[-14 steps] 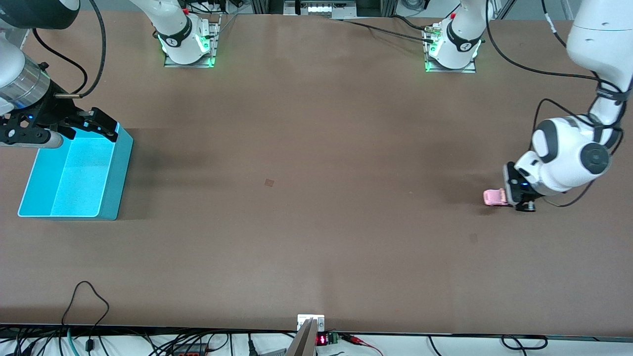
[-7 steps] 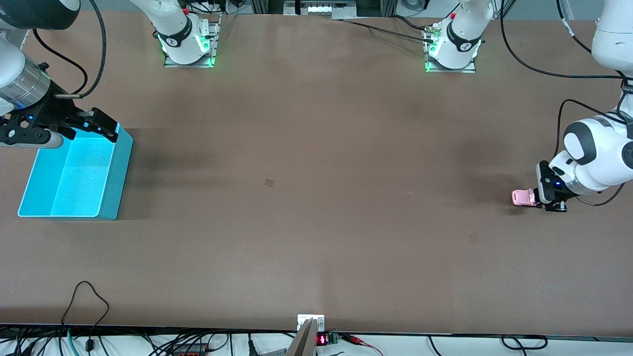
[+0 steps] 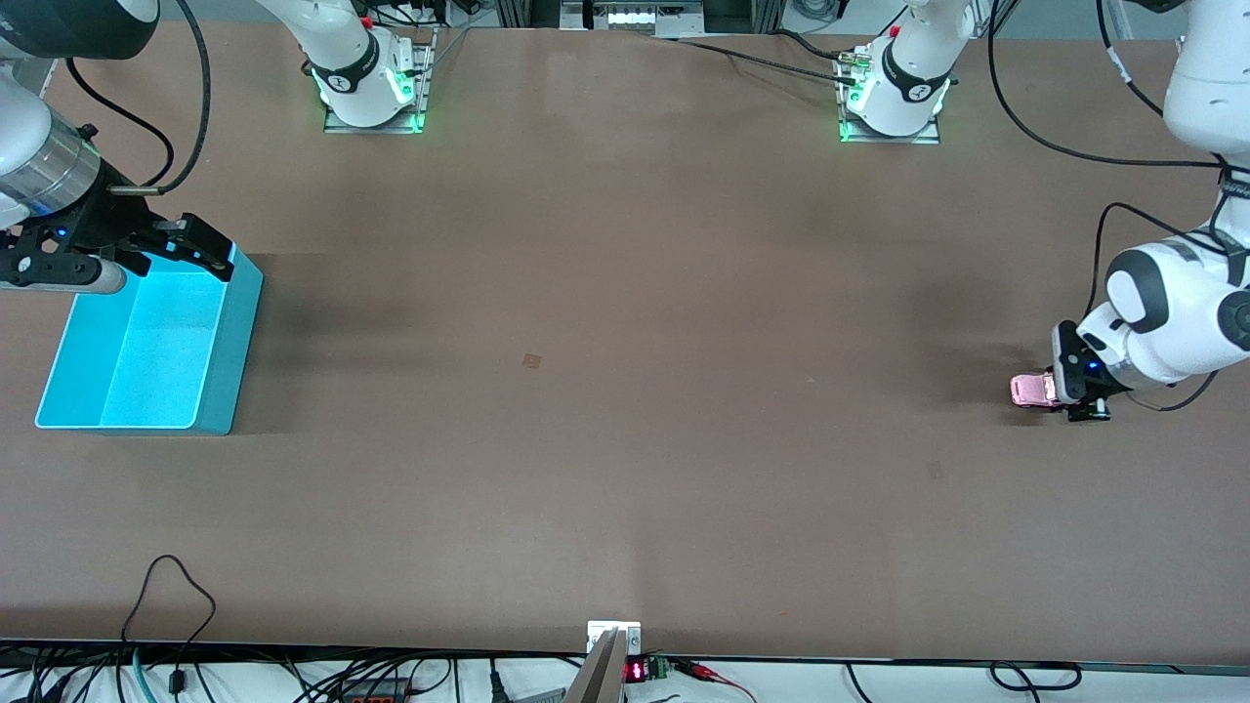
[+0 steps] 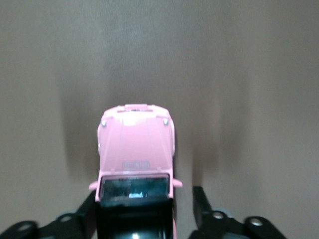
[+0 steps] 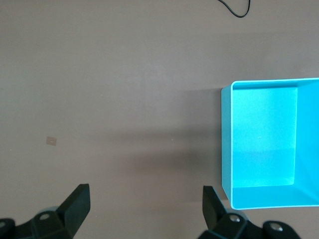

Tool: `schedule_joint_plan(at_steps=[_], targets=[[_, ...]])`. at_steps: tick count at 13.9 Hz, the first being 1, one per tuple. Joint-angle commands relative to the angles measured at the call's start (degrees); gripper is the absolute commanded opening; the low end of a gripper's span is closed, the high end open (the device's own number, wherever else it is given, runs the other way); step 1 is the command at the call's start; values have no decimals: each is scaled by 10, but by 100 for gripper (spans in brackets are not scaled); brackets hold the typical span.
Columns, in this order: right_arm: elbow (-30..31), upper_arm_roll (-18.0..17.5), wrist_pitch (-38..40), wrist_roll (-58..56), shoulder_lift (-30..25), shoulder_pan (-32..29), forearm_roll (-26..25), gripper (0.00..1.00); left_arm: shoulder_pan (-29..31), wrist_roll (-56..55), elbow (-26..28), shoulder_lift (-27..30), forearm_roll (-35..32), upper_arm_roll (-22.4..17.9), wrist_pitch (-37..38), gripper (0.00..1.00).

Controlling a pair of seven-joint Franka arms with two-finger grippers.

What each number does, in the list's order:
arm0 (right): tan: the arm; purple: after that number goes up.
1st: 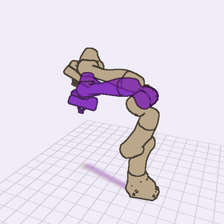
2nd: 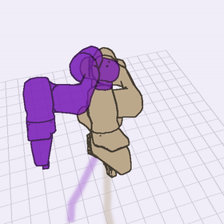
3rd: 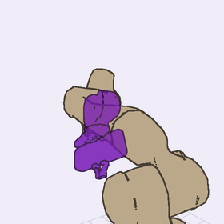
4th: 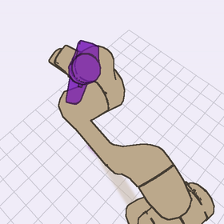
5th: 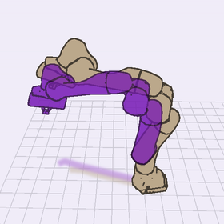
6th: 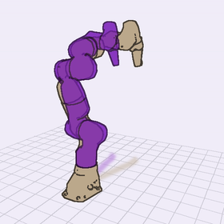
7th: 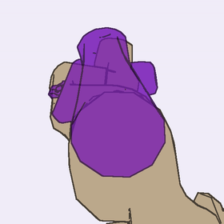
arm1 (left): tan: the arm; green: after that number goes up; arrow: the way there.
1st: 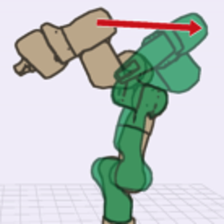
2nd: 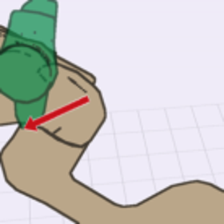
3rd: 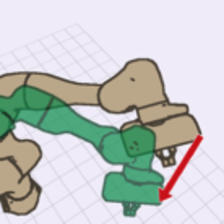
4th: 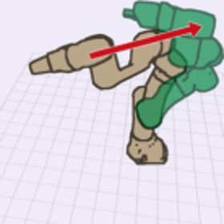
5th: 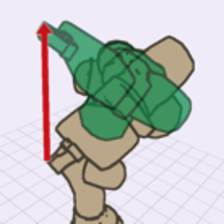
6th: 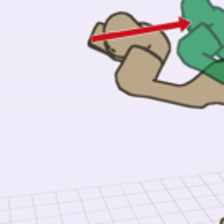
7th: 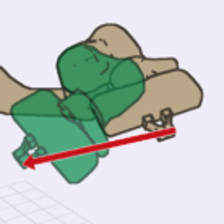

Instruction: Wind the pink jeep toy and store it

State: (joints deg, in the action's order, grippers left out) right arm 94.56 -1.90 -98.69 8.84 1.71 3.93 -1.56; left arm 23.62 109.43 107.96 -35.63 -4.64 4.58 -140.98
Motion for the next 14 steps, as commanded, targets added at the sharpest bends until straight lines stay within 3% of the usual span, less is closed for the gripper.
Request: schedule_joint_plan(at_steps=[1,7,14], targets=[[9,4,-7,7,-7,6,2,100,2,-3,-54,2,-13,21,86,100],[9,5,-8,7,-7,6,2,100,-36,-118,-76,64,-14,29,228,100],[10,5,-7,8,-7,6,2,100,-95,-318,-77,115,-14,32,307,100]])
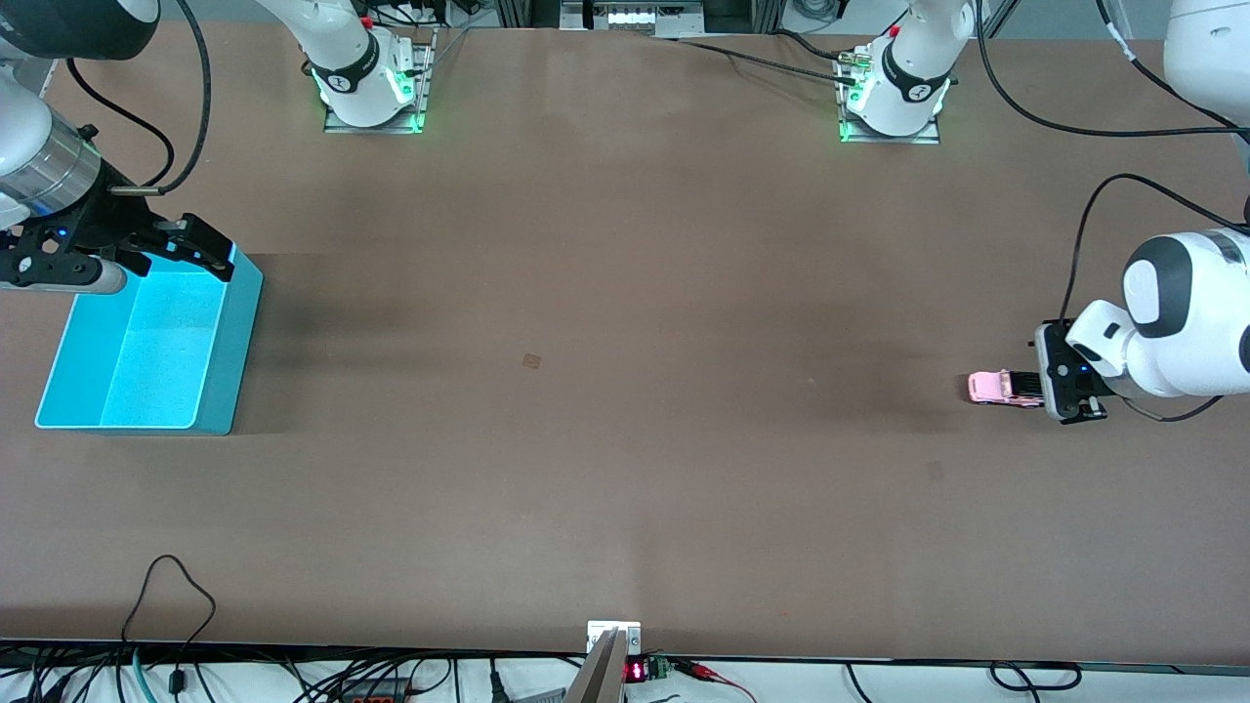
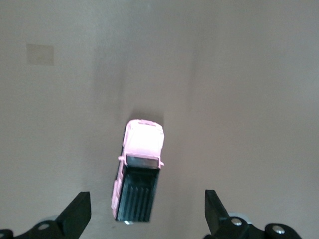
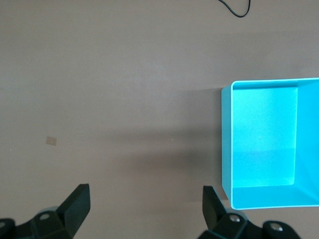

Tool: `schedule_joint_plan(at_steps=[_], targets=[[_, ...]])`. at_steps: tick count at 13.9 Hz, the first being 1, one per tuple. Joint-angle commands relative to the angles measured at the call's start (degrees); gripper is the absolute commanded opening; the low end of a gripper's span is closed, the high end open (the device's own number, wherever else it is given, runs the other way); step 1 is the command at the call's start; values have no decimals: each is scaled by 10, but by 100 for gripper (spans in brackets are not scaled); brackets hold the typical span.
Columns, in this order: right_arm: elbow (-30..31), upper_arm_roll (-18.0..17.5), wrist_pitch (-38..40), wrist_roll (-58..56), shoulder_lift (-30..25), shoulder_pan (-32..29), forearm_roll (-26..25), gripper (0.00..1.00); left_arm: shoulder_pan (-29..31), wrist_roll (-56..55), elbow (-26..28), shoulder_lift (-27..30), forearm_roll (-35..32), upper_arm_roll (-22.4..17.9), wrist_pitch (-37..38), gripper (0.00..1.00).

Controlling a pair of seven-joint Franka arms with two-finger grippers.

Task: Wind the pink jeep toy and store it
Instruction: 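Open the left gripper to release the jeep on the table, then raise the left gripper away while the jeep rolls toward the table center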

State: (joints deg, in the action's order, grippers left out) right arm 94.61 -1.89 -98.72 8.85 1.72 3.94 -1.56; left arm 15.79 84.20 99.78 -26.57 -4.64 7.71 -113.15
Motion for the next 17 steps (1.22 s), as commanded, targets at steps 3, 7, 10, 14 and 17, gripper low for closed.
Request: schedule_joint_plan(at_steps=[3,7,10,14,17], targets=[[9,4,-7,7,-7,5,2,100,-51,-190,4,62,-14,1,84,100],[9,4,-8,7,-7,5,2,100,-68,-348,-85,71,-14,33,217,100],[9,4,-8,8,-7,5,2,100,-70,-482,-142,74,-12,51,270,100],[9,4,-9,8,-7,5,2,100,-130,-675,-135,124,-12,33,268,100],[9,4,-9,7,-7,5,2,100,-162,-831,-112,162,-9,8,248,100]])
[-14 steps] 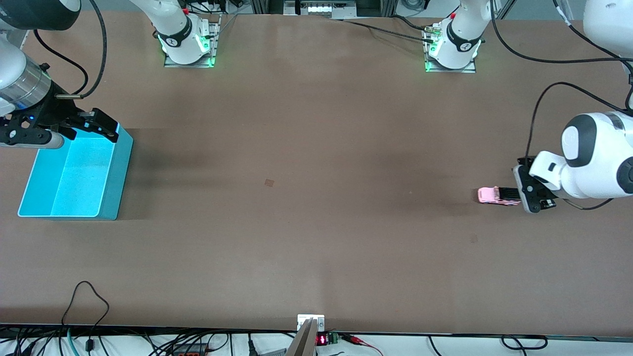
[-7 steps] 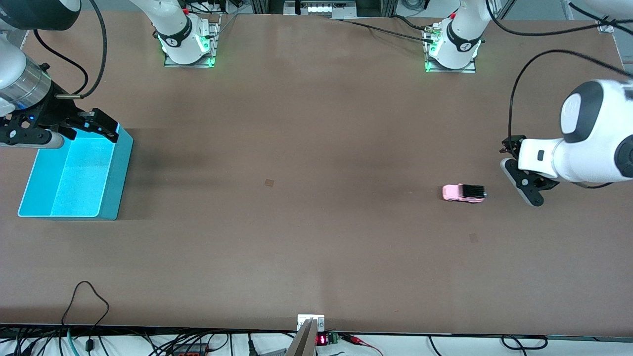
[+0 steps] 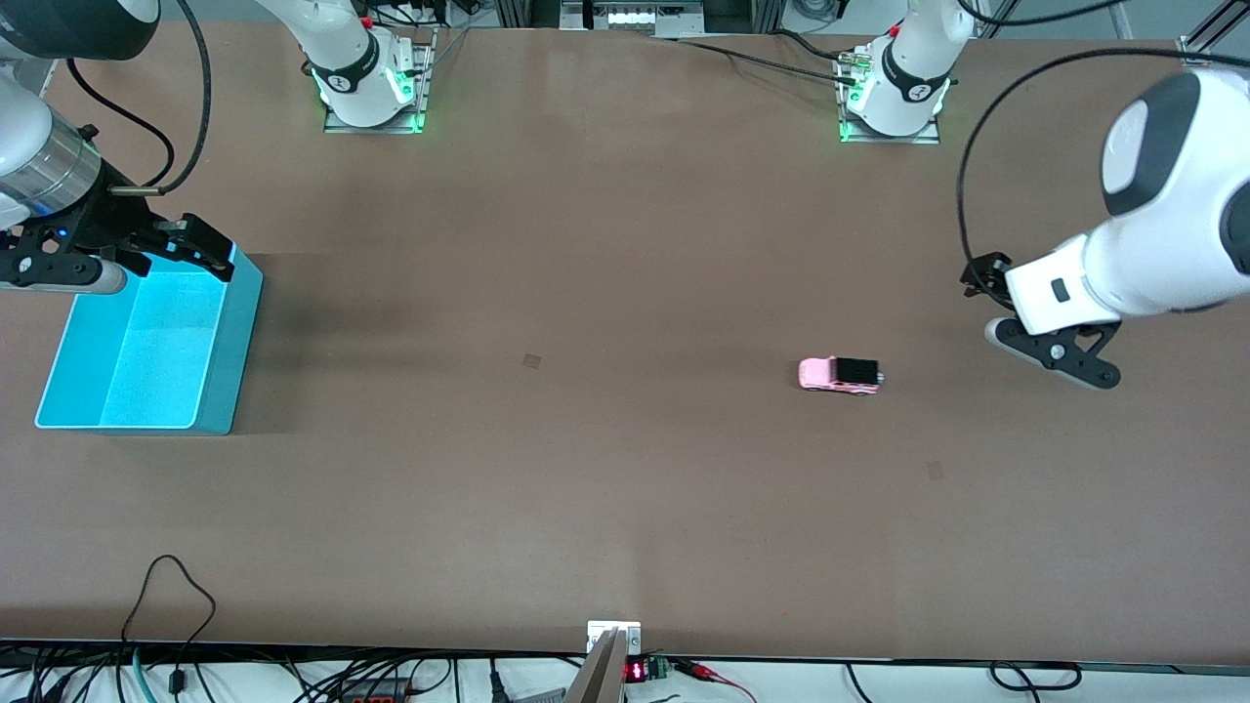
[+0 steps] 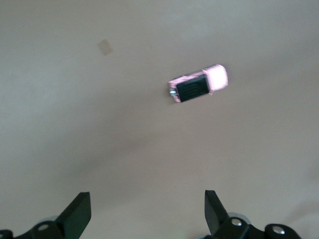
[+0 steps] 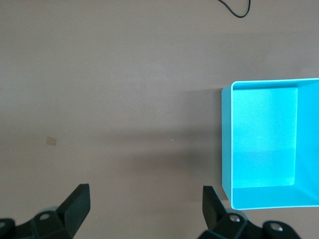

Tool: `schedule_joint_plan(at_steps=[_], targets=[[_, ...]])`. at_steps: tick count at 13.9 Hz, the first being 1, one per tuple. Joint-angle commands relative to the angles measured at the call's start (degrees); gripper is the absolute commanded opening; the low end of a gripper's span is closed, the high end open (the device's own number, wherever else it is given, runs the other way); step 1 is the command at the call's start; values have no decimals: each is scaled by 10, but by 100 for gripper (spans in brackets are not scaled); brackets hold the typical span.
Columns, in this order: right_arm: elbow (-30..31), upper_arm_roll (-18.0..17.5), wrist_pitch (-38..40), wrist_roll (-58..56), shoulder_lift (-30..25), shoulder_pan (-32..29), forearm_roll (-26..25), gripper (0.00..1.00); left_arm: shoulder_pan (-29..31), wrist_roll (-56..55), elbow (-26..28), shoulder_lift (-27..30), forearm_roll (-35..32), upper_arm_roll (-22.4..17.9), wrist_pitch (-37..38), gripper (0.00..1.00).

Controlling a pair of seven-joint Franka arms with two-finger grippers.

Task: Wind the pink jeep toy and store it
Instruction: 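Raise the left gripper away while the jeep rolls toward the table center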

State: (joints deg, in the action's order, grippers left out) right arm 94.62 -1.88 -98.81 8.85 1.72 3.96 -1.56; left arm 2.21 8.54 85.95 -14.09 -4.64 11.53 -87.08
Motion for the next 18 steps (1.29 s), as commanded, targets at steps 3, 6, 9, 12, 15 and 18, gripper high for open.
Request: schedule_joint_plan(at_steps=[3,6,9,12,15,18], targets=[[9,4,-8,7,-8,5,2,100,-68,-99,91,100,21,-98,-84,100],[9,4,-8,7,-8,4,3,100,-69,-100,176,157,37,-111,-180,100],[9,5,-8,7,-9,4,3,100,-64,-99,182,171,31,-109,-153,100],[10,5,-8,7,-10,3,3,100,-63,-99,174,171,30,-105,-135,100],[10,5,-8,7,-10,3,3,100,-63,-99,171,171,28,-98,-123,100],[11,5,-8,7,-10,2,4,100,-63,-99,170,170,24,-97,-121,100]])
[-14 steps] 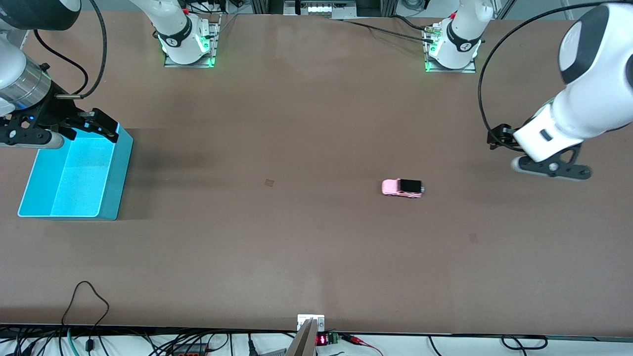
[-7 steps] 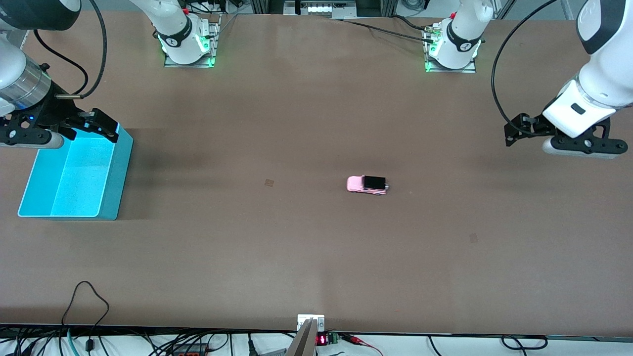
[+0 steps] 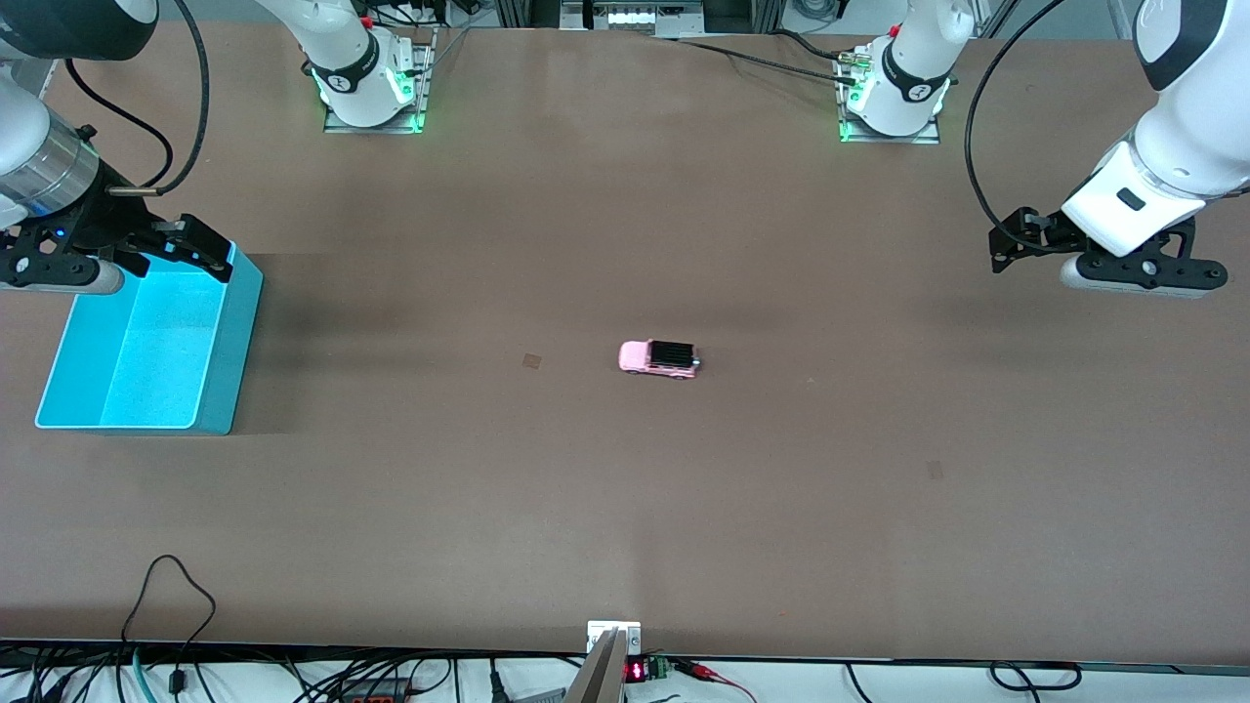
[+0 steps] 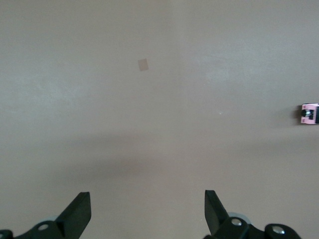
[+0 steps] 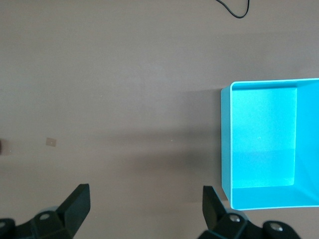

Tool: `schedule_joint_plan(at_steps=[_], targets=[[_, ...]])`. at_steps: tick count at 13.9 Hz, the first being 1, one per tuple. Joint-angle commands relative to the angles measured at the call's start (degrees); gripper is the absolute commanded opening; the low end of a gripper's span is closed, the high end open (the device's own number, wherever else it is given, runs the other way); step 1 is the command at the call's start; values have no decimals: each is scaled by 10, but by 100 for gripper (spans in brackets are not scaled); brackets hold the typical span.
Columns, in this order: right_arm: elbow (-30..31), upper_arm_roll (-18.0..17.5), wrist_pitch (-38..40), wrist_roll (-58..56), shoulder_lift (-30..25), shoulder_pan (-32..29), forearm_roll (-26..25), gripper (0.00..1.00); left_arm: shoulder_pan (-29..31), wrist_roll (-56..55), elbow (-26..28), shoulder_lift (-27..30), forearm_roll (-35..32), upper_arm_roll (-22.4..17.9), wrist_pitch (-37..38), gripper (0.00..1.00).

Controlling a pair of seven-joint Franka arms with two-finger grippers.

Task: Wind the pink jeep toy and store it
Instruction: 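Raise the left gripper away while the jeep rolls toward the table center, then reach the right gripper over to the pink jeep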

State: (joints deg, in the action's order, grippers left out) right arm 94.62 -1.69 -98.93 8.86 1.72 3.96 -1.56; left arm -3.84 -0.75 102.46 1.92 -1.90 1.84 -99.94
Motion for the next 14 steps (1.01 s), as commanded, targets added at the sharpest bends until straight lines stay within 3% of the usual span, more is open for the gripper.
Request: schedule_joint_plan(at_steps=[1,8,14], targets=[[10,4,-6,1,-9,0,5,100,-4,-6,0,10,-13,1,7,100],[8,1,2,-7,7,5,13,100,-4,-6,-2,9,-14,6,8,100],[3,-1,29,-207,64,67,14,100,-2,-5,-2,9,-14,6,8,100]])
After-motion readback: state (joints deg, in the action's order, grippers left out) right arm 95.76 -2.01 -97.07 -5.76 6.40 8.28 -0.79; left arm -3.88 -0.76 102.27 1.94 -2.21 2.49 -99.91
